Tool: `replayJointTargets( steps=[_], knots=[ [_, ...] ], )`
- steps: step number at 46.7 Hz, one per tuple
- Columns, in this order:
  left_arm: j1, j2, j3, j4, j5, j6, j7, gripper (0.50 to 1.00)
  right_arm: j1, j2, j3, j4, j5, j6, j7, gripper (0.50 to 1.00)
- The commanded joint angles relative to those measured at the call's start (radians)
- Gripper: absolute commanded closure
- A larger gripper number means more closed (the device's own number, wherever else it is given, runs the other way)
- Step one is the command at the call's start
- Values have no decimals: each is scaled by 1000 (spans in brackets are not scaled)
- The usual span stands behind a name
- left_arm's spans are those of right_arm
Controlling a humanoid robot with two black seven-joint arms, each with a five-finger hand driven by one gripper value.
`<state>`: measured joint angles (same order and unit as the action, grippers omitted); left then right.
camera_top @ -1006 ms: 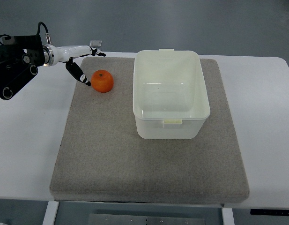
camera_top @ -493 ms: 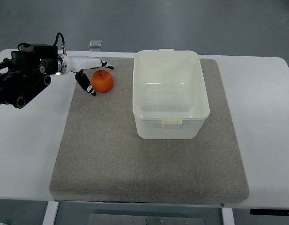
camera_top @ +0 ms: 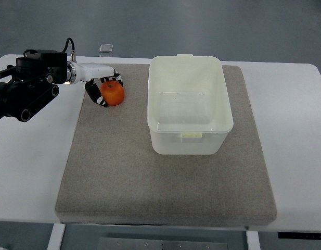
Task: Put orange in box with left hand
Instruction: 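Close the left hand fingers around the orange, then lift the orange with the left hand over the white box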
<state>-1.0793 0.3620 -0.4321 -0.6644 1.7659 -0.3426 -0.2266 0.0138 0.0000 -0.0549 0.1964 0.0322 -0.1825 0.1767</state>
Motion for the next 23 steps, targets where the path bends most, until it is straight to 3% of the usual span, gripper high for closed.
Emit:
replayJointTargets(
  steps=[1,23],
  knots=[
    [-5,0,-2,-4,0,1,1,1000,0,0,1,0,0,0,0,574],
    [-68,64,-68,-47,-48,-1,0,1000,0,0,0,0,0,0,0,574]
  ],
)
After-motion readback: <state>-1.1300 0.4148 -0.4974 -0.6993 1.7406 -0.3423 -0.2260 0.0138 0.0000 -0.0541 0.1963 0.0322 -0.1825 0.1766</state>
